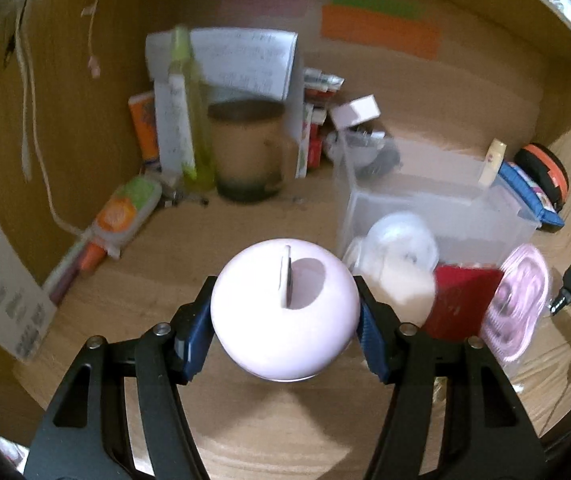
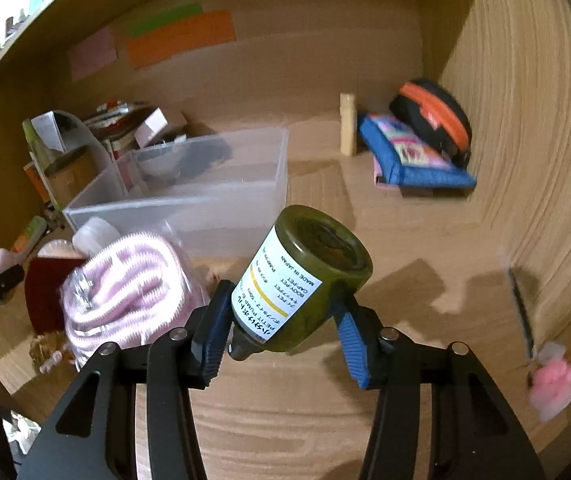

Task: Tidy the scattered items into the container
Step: 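Lift both held items and carry them over the clear plastic box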

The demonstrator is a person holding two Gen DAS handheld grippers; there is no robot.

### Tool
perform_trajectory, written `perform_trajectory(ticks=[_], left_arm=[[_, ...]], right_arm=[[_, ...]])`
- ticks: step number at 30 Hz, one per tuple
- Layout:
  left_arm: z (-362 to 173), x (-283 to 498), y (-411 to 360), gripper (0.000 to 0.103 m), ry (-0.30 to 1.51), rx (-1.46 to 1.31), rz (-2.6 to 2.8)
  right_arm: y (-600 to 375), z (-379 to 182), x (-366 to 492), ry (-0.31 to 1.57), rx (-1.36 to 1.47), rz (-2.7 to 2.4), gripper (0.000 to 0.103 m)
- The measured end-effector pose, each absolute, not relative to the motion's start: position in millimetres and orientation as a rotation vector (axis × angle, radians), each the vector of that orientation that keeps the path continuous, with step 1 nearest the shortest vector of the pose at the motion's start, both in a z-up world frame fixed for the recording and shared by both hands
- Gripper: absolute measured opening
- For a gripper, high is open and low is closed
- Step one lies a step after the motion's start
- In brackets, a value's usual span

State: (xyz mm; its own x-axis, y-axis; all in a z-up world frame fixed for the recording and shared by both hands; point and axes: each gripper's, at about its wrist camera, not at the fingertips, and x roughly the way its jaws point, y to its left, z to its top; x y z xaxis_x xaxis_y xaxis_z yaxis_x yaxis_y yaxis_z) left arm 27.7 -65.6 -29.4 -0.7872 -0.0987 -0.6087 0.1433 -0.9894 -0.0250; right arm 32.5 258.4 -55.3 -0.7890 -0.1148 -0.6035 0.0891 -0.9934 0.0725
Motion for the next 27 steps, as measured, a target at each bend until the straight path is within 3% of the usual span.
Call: perform_trajectory(ticks=[11,27], left_arm=[[18,3,-51,0.063,0.045,0.891,-3.005],[56,-54,-29,0.063,0.017,0.95,-3.092]], right_arm=[[232,-8,18,0.064,0.744,-2.887,0.046],[209,23,-33,0.132,0.649,-2.844,0.046]])
